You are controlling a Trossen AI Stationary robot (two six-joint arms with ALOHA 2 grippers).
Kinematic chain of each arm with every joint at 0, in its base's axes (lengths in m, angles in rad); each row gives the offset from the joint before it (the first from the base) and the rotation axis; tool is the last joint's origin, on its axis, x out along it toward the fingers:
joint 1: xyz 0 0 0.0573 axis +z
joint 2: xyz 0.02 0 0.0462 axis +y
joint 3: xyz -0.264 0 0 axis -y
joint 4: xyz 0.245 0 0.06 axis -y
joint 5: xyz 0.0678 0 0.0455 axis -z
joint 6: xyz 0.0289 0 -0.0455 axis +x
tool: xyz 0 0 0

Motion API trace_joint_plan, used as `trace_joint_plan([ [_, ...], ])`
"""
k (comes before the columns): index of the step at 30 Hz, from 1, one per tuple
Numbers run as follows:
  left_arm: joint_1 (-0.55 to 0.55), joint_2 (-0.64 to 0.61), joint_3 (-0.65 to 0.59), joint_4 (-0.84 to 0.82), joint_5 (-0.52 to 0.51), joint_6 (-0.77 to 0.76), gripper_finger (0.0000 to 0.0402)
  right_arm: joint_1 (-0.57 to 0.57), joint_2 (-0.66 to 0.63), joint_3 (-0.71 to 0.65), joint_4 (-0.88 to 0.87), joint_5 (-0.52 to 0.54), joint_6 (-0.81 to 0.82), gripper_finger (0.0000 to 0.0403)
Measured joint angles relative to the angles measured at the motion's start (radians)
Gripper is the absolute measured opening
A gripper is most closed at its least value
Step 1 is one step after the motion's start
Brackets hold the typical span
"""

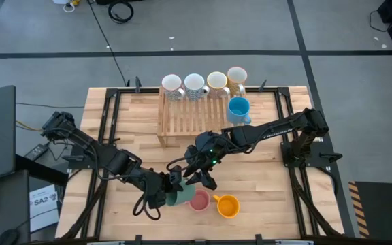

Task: Place coffee mugs
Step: Put the green mug on the shelf aligned with the orange mug

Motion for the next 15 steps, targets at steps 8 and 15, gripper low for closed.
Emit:
trace_joint_plan([
  [8,0.004,0.000,0.000,0.025,-0.003,0.040,0.0030,0.001,0.000,0.000,0.002,-0.019,0.001,0.0152],
  [15,0.010,0.000,0.000,0.026,0.001,0.038,0.0030,0.001,0.000,0.000,0.006,-0.016,0.001,0.0126],
])
